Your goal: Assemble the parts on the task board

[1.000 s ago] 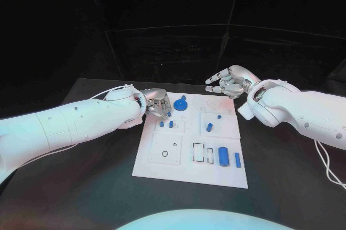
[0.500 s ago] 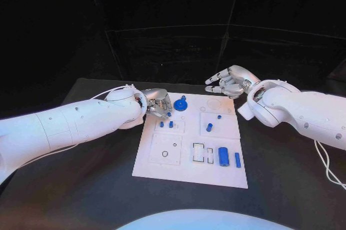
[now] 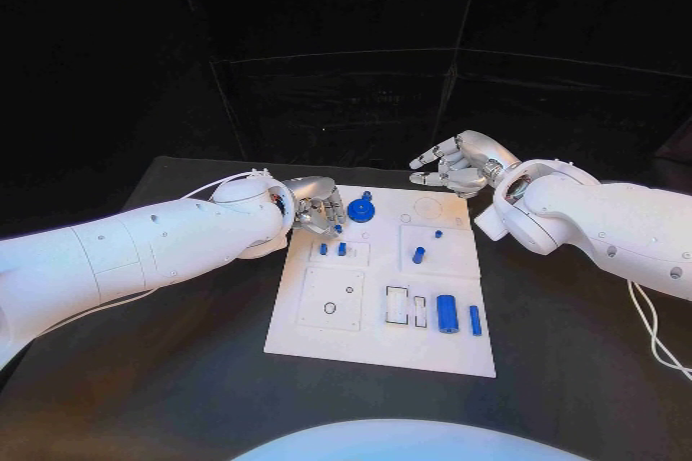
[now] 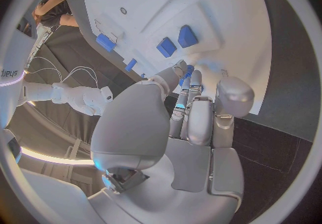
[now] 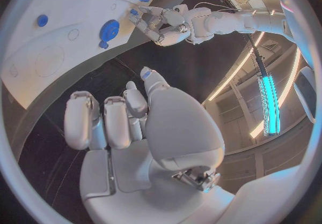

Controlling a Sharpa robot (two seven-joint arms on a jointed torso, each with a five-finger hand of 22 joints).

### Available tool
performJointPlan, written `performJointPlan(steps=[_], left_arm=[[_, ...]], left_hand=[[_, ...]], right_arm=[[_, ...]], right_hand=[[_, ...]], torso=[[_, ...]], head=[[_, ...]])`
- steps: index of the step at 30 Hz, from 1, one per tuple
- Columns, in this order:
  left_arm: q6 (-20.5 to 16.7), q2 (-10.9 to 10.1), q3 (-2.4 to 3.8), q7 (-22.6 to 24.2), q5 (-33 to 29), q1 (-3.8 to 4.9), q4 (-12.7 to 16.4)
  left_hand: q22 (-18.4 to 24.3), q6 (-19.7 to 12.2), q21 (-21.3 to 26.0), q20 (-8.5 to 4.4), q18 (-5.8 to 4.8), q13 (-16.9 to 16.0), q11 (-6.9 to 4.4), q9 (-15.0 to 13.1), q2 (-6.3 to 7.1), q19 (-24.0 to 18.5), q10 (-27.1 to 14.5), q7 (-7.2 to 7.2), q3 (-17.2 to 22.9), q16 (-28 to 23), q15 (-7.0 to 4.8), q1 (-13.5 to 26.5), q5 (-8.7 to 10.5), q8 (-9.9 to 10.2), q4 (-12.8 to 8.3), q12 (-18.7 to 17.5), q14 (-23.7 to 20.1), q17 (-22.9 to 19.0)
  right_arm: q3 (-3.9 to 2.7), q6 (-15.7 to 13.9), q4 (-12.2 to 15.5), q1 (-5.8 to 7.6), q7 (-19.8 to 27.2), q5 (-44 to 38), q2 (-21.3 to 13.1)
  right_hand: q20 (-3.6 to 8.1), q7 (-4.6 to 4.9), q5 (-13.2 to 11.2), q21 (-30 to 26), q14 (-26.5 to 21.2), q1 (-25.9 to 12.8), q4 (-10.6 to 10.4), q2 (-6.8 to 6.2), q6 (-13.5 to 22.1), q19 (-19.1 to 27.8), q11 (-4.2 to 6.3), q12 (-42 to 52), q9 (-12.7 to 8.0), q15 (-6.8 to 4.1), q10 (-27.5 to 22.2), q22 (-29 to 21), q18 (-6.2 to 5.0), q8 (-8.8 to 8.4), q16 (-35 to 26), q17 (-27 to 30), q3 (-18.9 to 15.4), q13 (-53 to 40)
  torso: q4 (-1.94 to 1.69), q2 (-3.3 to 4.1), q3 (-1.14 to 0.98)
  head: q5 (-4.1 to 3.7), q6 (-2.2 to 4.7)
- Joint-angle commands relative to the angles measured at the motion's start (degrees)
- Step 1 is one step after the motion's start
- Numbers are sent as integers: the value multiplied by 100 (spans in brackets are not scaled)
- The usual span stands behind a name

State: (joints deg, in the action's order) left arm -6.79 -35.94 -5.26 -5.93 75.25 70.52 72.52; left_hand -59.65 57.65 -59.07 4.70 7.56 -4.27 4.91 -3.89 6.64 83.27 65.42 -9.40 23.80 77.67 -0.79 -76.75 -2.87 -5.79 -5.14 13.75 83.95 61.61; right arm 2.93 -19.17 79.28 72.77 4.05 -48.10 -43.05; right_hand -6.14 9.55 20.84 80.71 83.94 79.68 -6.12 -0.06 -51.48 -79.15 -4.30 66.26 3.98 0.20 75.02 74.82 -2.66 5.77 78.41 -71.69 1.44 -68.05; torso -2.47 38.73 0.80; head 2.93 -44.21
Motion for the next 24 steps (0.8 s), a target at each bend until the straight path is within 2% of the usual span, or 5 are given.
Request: performJointPlan(steps=[1, 24], left_arm=[[-35, 8, 5, 45, -12, 8, 6], [-68, 31, 5, 84, -44, 8, -6]], left_hand=[[-5, 51, -30, 34, -98, -7, -9, -9, -2, -6, 37, 3, 11, 25, 42, -74, -4, -28, -33, 16, 99, -5], [-9, 66, -32, 32, -97, -11, -15, -8, -16, -5, 58, 5, 26, 30, 38, -91, -5, -31, -45, 26, 101, 1]], right_arm=[[-3, 35, 3, 9, 42, 12, 7], [-3, 39, -9, 8, 44, 12, 15]], right_hand=[[-5, 1, 34, -18, 217, -36, 0, 1, 21, 41, 1, -20, 0, -32, -46, -6, -116, 33, -16, 6, 46, 7], [-5, 1, 34, -18, 217, -36, 0, 1, 21, 41, 1, -20, 0, -32, -46, -6, -116, 33, -16, 6, 46, 7]], torso=[[-1, -2, -1], [0, 0, 1]], head=[[-1, -2], [-5, -12]])
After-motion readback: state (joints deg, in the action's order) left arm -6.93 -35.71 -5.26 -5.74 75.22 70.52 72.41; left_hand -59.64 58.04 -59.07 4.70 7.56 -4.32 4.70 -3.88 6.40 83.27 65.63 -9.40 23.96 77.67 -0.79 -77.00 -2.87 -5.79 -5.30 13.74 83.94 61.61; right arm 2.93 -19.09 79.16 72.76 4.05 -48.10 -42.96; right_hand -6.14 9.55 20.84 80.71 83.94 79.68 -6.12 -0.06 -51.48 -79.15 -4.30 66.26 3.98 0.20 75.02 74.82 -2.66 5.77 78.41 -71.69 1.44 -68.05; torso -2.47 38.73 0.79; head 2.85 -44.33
